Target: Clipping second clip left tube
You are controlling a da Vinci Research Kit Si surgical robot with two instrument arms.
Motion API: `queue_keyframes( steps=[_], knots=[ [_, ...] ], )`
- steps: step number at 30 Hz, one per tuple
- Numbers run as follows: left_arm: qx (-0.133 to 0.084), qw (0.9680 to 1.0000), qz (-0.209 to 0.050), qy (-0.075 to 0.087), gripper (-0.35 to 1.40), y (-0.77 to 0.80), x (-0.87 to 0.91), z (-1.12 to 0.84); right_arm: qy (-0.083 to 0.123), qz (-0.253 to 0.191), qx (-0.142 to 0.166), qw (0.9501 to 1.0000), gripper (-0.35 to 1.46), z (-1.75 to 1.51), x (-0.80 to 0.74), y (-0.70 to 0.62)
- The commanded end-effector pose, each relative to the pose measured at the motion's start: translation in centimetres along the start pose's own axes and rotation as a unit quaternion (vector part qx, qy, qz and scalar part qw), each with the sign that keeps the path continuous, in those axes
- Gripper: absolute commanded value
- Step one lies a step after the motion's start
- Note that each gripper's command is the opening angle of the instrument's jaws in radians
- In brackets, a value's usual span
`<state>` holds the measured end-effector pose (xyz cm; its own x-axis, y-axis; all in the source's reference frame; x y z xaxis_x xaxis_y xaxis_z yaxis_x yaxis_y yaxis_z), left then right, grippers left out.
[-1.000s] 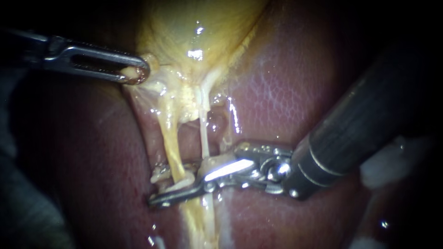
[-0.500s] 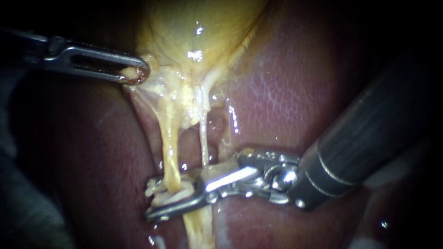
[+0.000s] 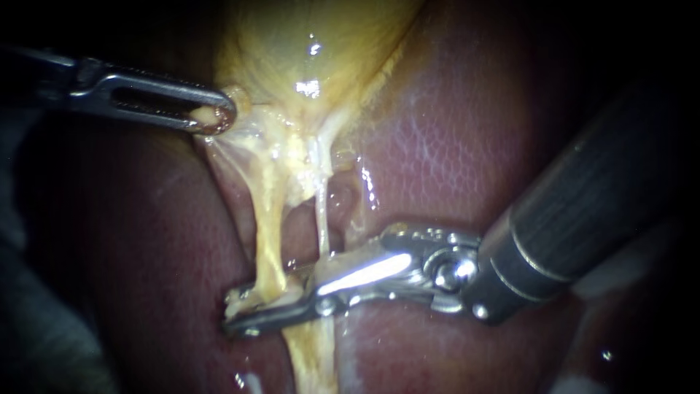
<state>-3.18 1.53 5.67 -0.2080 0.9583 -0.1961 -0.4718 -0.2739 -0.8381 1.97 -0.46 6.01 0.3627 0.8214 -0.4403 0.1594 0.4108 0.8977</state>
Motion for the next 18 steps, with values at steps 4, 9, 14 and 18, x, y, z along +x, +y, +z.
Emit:
queue_keyframes(
  steps=[4, 9, 14, 18],
  knots=[
    [0.000, 1.0000, 0.000, 0.000, -0.35, 0.00, 0.00, 0.00, 0.002, -0.001, -0.002, 1.0000, -0.26, -0.01, 0.00, 0.02],
    [0.000, 1.0000, 0.000, 0.000, -0.35, 0.00, 0.00, 0.00, 0.001, -0.001, -0.001, 1.0000, -0.35, -0.07, -0.03, 0.02],
    [0.000, 1.0000, 0.000, 0.000, -0.35, 0.00, 0.00, 0.00, 0.000, -0.002, -0.001, 1.0000, -0.35, -0.08, -0.06, 0.02],
    [0.000, 1.0000, 0.000, 0.000, -0.35, 0.00, 0.00, 0.00, -0.001, -0.002, -0.001, 1.0000, -0.35, -0.07, -0.08, 0.02]
  ],
)
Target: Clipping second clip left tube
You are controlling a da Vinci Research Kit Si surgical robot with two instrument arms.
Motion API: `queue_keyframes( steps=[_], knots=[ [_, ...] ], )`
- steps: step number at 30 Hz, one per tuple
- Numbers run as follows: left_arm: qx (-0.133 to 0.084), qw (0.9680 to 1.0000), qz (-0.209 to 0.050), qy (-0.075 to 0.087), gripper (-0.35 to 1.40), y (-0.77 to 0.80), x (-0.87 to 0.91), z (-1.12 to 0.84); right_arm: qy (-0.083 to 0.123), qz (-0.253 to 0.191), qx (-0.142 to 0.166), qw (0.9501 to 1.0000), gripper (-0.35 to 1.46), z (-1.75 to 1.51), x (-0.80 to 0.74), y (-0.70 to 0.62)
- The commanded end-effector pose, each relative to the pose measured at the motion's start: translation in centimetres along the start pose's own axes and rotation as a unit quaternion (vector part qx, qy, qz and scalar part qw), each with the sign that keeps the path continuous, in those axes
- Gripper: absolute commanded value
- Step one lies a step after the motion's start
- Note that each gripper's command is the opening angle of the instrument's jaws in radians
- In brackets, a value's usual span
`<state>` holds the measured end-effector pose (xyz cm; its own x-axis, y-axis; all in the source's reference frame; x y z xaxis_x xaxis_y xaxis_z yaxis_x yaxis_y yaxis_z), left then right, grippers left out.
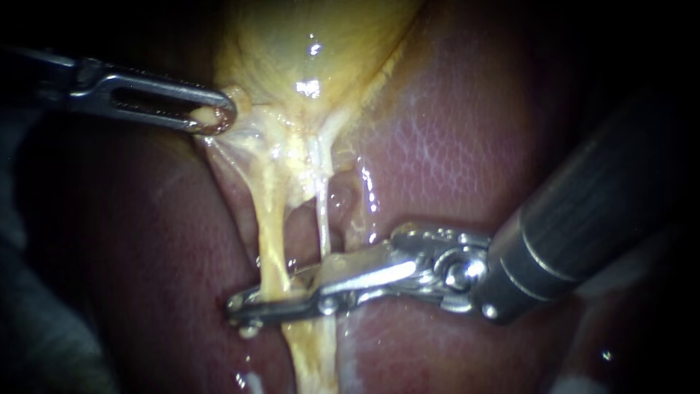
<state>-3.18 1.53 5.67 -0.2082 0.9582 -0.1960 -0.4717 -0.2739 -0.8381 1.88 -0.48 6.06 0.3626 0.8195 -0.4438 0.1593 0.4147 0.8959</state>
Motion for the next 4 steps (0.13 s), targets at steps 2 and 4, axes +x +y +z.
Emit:
queue_keyframes(
  steps=[2, 4],
  knots=[
    [0.000, 1.0000, 0.000, 0.000, -0.35, 0.00, 0.00, 0.00, 0.000, 0.000, 0.000, 1.0000, -0.35, 0.00, -0.01, 0.01],
    [0.000, 1.0000, 0.000, 0.000, -0.35, 0.00, 0.00, 0.00, -0.001, -0.001, 0.000, 1.0000, -0.35, 0.00, -0.02, 0.02]
  ],
)
